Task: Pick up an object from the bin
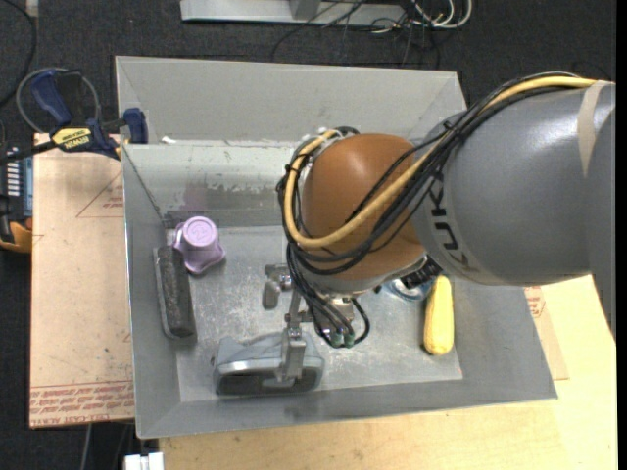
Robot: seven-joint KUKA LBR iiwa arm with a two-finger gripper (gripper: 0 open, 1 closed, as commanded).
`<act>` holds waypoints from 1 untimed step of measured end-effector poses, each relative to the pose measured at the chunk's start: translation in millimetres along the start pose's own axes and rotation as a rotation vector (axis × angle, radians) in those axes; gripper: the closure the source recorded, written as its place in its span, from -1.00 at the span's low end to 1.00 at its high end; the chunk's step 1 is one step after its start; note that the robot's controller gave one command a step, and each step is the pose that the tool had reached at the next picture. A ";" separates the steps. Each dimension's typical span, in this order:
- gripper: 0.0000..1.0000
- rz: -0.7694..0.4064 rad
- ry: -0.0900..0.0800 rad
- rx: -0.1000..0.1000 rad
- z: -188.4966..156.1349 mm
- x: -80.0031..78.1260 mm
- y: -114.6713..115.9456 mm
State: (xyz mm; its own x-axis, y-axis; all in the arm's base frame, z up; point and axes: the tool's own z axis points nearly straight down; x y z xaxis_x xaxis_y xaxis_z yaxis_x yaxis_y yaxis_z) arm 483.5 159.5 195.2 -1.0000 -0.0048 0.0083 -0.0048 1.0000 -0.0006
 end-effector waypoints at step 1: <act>-1.00 0.005 -0.008 -0.002 -4.4 -1.8 -1.1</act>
Offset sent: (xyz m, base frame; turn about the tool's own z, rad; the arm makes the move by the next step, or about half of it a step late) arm -0.0055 0.0118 -0.1252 -0.2442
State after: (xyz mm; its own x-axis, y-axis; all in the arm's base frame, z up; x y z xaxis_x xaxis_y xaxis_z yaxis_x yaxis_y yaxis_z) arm 485.3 158.4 199.6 -1.0000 0.0006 0.0006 0.0006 1.0000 0.0009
